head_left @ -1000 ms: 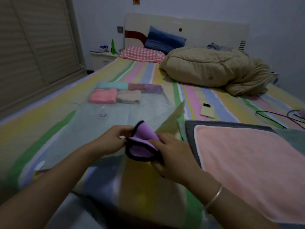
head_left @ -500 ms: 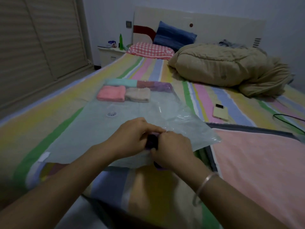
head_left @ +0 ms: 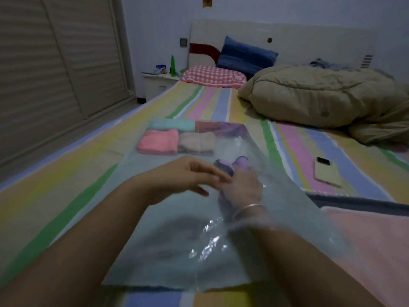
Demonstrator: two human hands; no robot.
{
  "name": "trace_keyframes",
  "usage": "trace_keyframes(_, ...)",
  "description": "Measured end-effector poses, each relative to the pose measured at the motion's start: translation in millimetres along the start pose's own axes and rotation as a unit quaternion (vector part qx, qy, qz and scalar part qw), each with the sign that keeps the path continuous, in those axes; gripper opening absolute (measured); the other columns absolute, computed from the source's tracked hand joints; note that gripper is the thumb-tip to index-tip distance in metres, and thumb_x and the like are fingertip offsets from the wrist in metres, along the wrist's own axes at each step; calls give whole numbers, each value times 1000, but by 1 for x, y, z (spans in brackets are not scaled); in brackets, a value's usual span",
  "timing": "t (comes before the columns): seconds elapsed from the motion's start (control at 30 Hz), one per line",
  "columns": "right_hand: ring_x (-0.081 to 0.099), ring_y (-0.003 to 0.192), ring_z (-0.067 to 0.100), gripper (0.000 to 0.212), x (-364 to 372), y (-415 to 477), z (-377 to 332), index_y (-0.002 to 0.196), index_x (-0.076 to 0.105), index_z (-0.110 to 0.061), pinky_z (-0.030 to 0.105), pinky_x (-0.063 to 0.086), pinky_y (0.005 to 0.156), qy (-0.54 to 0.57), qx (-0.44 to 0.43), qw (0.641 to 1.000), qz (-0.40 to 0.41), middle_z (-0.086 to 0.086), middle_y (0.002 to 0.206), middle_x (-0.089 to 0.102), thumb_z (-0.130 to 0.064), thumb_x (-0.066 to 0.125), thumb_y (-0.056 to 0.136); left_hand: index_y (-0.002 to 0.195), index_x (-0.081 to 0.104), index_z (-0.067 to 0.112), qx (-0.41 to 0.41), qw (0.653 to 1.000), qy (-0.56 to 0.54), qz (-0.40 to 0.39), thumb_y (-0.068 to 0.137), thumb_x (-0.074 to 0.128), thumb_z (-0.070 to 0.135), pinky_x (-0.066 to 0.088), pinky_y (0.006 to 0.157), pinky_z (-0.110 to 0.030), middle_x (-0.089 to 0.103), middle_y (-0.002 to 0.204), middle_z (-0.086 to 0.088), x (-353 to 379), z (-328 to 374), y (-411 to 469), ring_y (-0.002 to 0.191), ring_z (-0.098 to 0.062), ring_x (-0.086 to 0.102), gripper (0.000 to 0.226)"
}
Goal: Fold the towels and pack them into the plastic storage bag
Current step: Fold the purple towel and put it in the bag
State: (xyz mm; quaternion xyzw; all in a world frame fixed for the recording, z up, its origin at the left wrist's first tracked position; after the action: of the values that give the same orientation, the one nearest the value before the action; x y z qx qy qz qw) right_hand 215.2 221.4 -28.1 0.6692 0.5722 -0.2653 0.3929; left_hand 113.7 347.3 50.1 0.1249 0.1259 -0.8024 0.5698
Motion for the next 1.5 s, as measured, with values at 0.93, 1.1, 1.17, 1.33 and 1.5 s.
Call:
trace_keyframes(0.93, 57, 103, 23, 44, 94, 148, 10, 114, 52, -29, 40, 46, 90, -38, -141, 988, -55, -1, 110, 61, -50, 59, 76, 151, 14, 32, -152, 851, 394, 311, 81, 4, 53, -7, 118, -37, 1, 161, -6, -58, -171, 132, 147, -21, -3, 74)
trace_keyframes(1.1, 12, 144, 36, 62, 125, 163, 24, 151, 15, -30, 55, 1, 115, -241, -103, 962, -71, 5, 159, 15, -47, 36, 96, 151, 7, 35, -142, 845, 426, 291, 65, -17, 57, -10, 117, -40, -2, 160, -11, -55, -174, 133, 147, -25, -5, 91)
trace_keyframes(1.17, 6, 145, 37, 60, 130, 177, 24, 151, 13, -31, 57, -4, 113, -225, -83, 967, -81, 5, 160, 11, -39, 37, 96, 149, 27, 32, -141, 841, 431, 295, 73, -6, 57, -1, 118, -44, 14, 158, -17, -55, -178, 134, 147, -31, 10, 86)
trace_keyframes(1.33, 16, 143, 32, 57, 136, 221, 20, 148, 24, -28, 56, 0, 114, -190, -90, 971, -110, 2, 156, 23, -27, 40, 93, 141, 45, 26, -130, 849, 416, 300, 81, 10, 54, 7, 117, -45, 30, 151, -21, -53, -184, 136, 142, -36, 26, 74)
trace_keyframes(1.5, 21, 142, 27, 55, 139, 219, 21, 148, 28, -22, 50, 5, 114, -170, -103, 977, -84, 4, 154, 28, -37, 35, 96, 151, 7, 34, -164, 833, 448, 281, 78, -10, 57, -12, 116, -41, -4, 160, -13, -55, -179, 135, 147, -26, -7, 79)
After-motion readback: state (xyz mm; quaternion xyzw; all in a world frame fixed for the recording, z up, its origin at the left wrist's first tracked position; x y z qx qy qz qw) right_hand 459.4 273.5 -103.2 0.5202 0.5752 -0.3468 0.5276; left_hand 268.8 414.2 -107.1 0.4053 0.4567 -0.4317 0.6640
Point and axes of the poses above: each hand's wrist, its own y-axis towards the middle knuckle, its own x-axis out of the palm, z = x × y, the point moved 6 cm from there along y, towards the middle knuckle
